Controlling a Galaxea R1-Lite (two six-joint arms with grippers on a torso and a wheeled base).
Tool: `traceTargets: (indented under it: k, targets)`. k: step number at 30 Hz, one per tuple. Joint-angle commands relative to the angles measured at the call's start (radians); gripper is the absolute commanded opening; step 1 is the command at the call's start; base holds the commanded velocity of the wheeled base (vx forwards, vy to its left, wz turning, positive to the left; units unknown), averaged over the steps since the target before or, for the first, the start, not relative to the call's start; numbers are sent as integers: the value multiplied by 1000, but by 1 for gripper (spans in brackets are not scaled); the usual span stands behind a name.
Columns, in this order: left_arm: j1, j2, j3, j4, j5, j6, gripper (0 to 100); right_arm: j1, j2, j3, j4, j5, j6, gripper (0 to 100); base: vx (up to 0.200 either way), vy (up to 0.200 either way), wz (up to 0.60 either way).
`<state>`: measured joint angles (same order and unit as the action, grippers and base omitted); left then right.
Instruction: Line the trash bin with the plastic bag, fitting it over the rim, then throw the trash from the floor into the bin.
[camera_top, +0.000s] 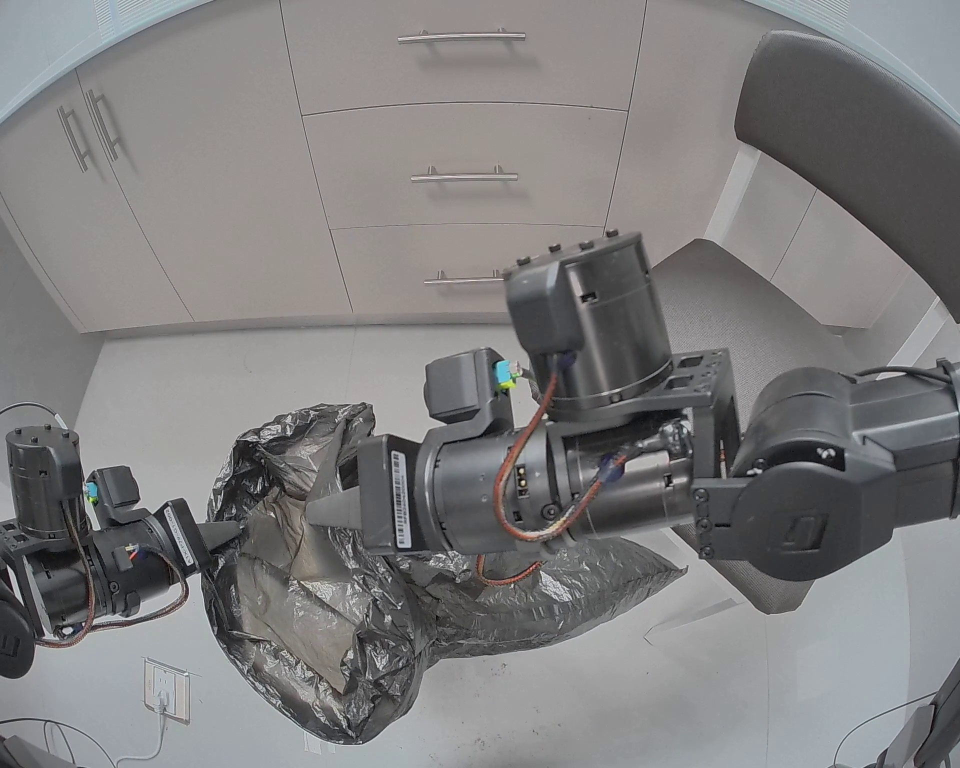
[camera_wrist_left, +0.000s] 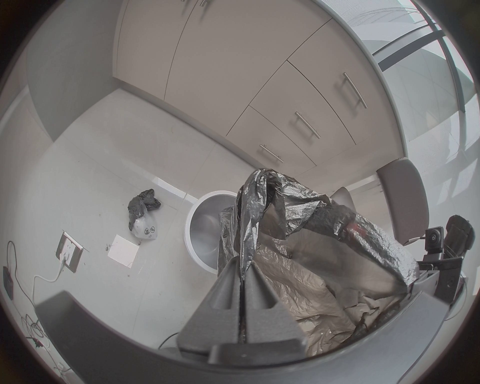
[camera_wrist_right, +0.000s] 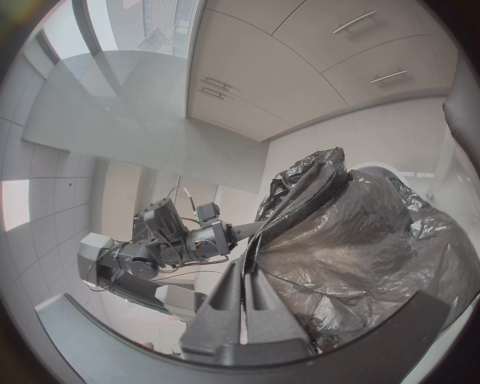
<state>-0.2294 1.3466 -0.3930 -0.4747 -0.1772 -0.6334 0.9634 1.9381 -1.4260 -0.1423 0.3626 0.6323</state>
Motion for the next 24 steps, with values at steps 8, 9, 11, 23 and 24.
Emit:
traceTargets:
  k: [8,9,11,23,24]
  targets:
    - [22,28,6,-1,2,46,0,11,93,-53,1,-134,-95,0,0,0,0]
    - [24,23,13,-1,2,46,0,12,91,-53,1,-134,-95,0,0,0,0]
    - [24,16,25,-1,5,46,0,18,87,-48,1,-134,-95,0,0,0,0]
    - [24,-84,54,33,79,44,0,78,25,-28,4,-134,-88,0,0,0,0]
    - [27,-115,60,57,81,44,0,103,9,-7,3,-134,-86,0,0,0,0]
